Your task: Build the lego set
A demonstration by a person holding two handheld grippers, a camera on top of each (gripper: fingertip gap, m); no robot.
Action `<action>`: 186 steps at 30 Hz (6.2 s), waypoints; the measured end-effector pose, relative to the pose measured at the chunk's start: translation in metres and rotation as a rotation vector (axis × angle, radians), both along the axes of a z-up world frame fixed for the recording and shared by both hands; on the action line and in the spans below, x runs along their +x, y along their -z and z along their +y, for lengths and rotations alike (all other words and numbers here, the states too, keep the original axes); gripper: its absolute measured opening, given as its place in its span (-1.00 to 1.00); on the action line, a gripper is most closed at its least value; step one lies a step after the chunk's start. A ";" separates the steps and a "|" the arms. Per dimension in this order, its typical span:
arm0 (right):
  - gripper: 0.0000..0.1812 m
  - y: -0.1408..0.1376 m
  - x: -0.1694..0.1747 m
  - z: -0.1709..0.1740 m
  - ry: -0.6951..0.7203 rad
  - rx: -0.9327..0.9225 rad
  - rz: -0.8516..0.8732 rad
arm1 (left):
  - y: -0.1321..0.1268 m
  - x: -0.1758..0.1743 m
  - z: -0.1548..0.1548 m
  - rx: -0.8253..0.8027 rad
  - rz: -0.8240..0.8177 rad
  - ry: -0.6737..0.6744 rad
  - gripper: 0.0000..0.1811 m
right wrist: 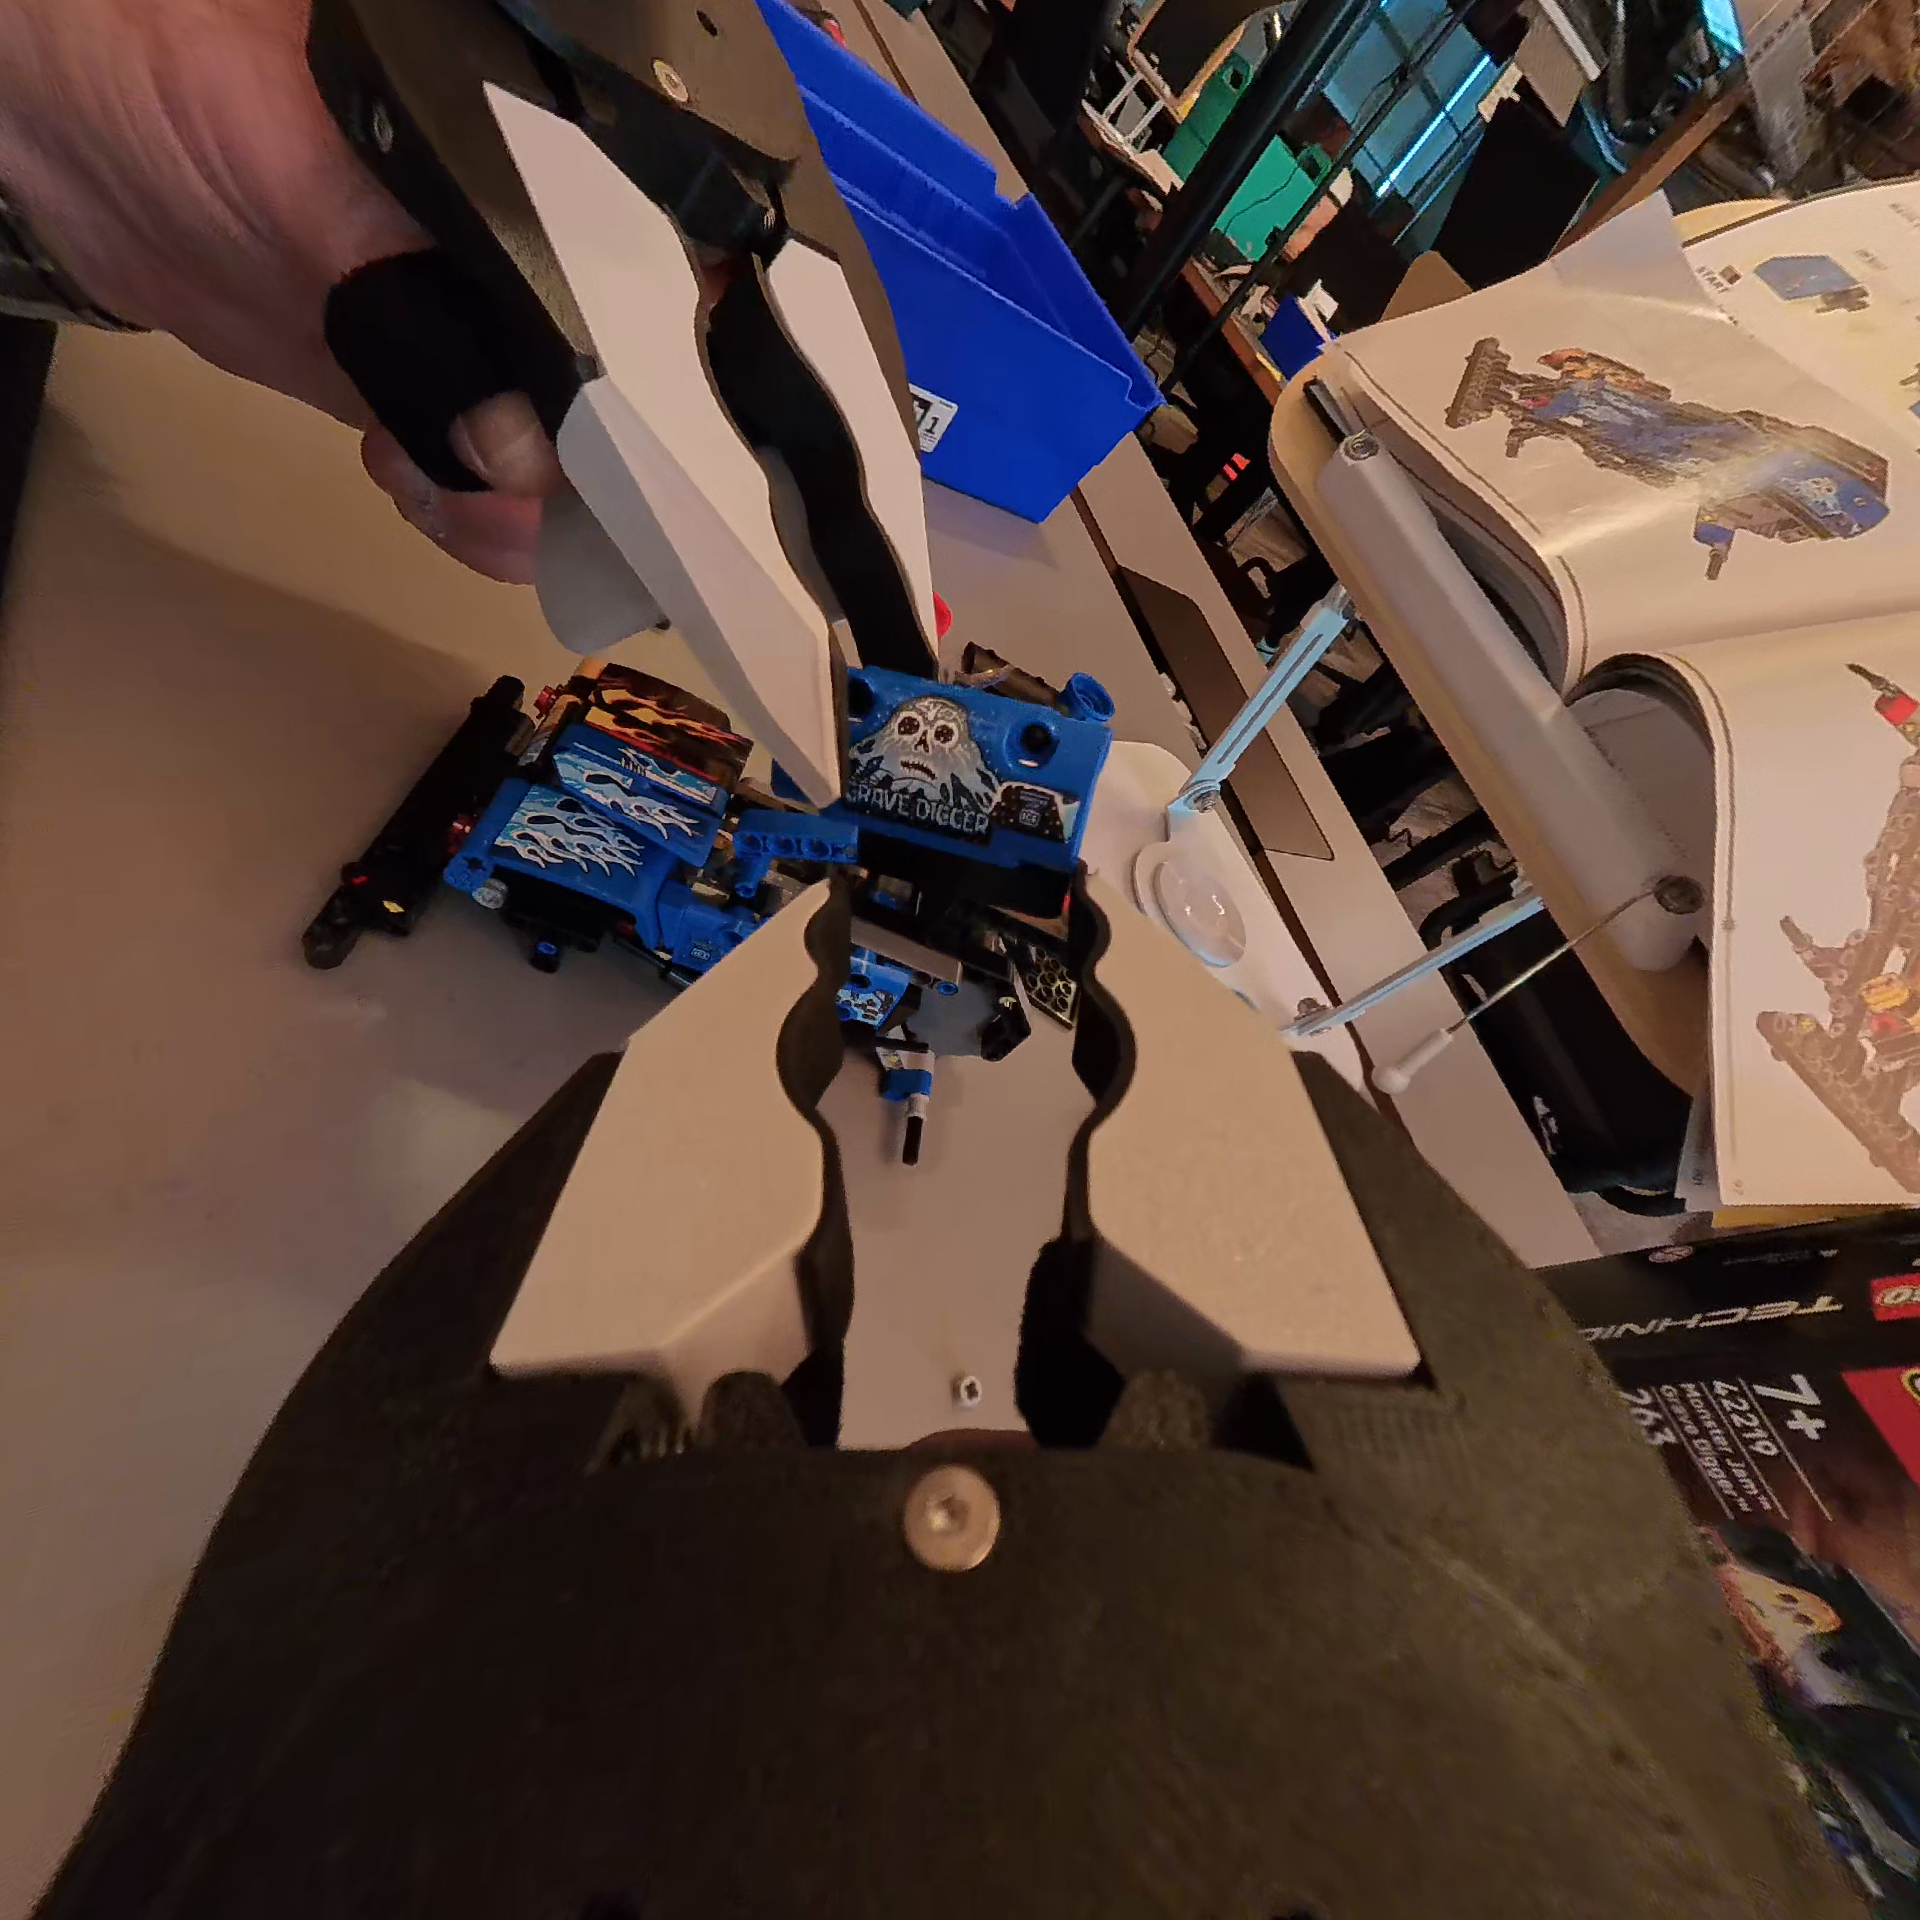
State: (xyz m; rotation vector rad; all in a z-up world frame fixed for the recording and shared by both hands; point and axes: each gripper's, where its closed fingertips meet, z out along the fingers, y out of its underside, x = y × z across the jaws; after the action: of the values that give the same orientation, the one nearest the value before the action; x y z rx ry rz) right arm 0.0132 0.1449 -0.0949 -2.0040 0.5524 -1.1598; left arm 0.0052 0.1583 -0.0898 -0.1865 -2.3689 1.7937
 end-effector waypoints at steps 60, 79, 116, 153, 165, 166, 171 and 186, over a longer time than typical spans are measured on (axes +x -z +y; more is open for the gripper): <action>-0.90 0.002 -0.056 0.033 -0.455 0.271 0.256 | 0.020 -0.048 0.013 0.076 -0.267 0.223 -0.78; -0.90 0.028 -0.038 -0.009 -0.315 0.354 0.434 | -0.089 0.140 0.040 -0.042 -0.450 -0.483 -0.57; -0.72 0.076 -0.032 -0.022 -0.187 0.453 0.755 | -0.077 0.264 0.002 0.255 -0.640 -0.400 -0.84; -0.77 0.060 -0.027 -0.029 -0.191 0.470 0.655 | -0.120 0.227 -0.056 -0.001 -0.574 -0.430 -0.69; -0.78 0.020 -0.012 -0.051 -0.142 0.567 0.448 | -0.106 0.157 -0.123 -0.065 -0.644 -0.287 -0.62; -0.77 0.022 -0.011 -0.052 -0.137 0.568 0.454 | -0.099 0.156 -0.127 -0.043 -0.669 -0.289 -0.60; -0.76 0.019 -0.008 -0.057 -0.107 0.572 0.420 | -0.085 0.154 -0.136 -0.011 -0.715 -0.288 -0.58; -0.74 0.010 -0.003 -0.069 -0.069 0.595 0.360 | -0.082 0.156 -0.133 -0.002 -0.731 -0.270 -0.55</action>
State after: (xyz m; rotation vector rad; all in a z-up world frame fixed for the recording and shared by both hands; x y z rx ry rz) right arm 0.0098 0.0762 -0.1046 -1.6852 0.8827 -0.5005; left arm 0.1610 0.0253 -0.0080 -0.6505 -2.9910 2.1152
